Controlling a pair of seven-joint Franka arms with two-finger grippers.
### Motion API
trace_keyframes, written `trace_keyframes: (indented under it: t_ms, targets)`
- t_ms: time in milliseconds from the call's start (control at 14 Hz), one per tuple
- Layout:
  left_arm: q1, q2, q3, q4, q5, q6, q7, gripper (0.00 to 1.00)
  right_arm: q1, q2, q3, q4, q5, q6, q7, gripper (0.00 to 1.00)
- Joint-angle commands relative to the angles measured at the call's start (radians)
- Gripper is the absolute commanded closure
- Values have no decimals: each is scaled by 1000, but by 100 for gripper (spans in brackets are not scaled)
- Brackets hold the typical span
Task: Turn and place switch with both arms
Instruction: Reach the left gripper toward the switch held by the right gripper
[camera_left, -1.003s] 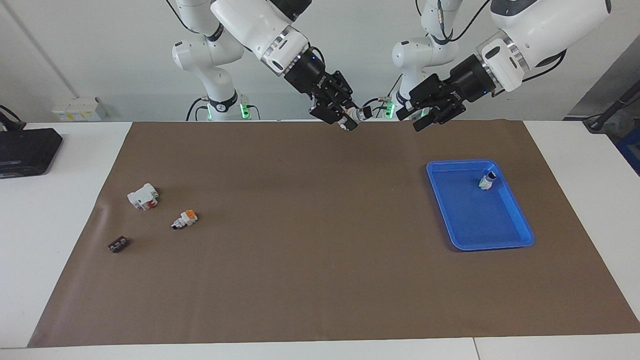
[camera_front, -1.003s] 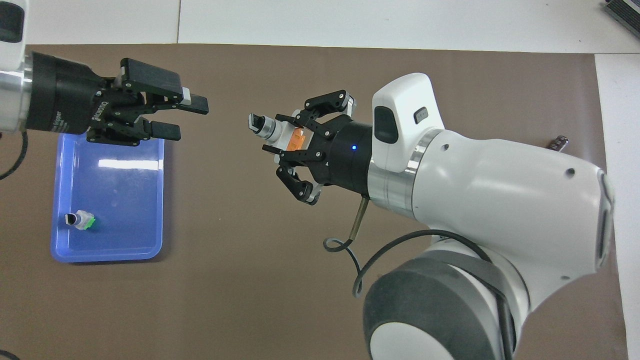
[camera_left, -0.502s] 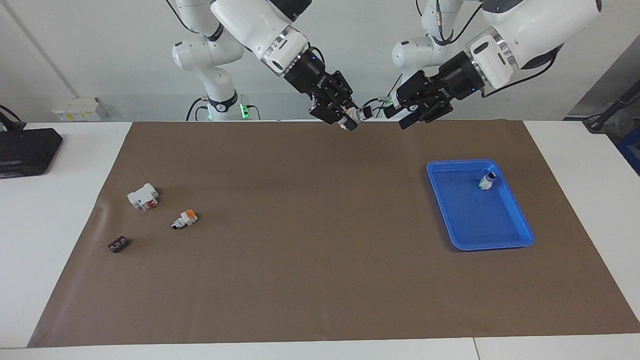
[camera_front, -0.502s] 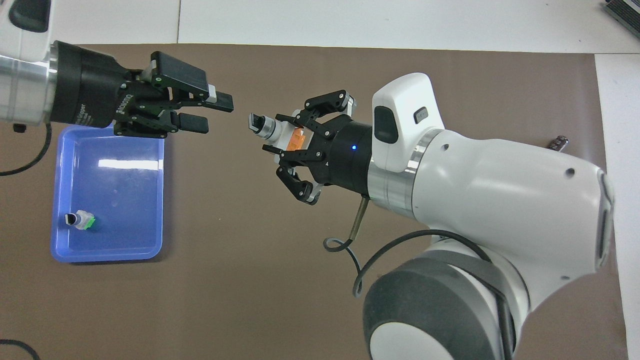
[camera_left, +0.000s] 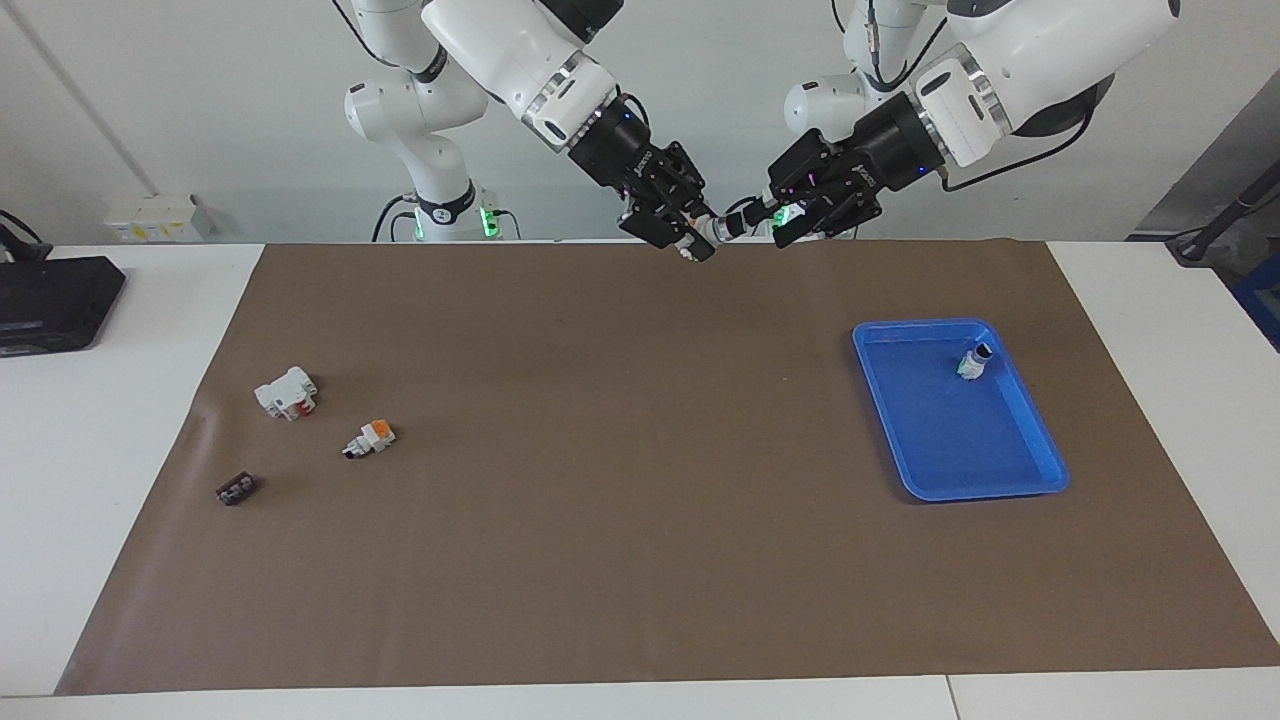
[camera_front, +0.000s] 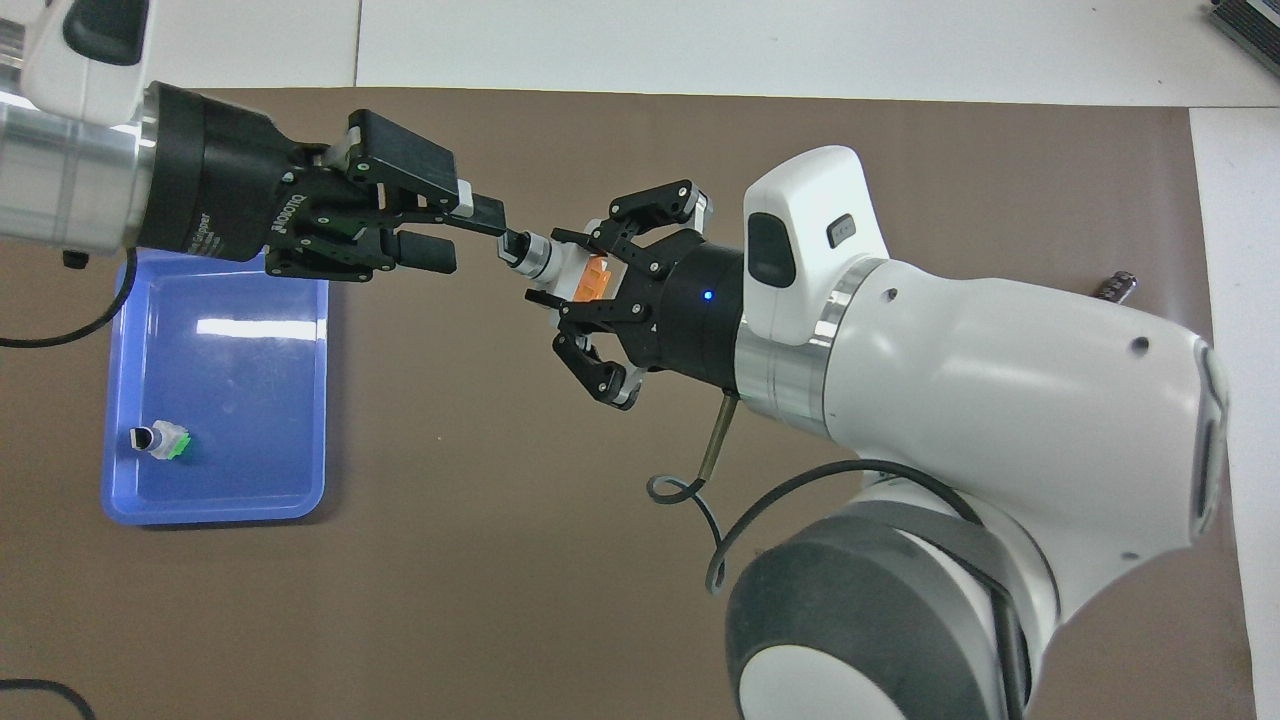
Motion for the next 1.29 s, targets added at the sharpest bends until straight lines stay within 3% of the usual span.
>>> trace_keyframes:
  t_ms: [0, 430, 1218]
  targets:
    - [3, 20, -32, 35, -4, -12, -17, 45, -2, -18, 2, -16, -13, 1, 20, 100]
    - [3, 86, -46, 152, 54, -98, -17, 52, -2, -16, 2, -19, -65, 2, 23, 100]
    - [1, 82, -52, 144, 91, -47, 67, 58, 1, -15, 2, -19, -151, 33, 26, 100]
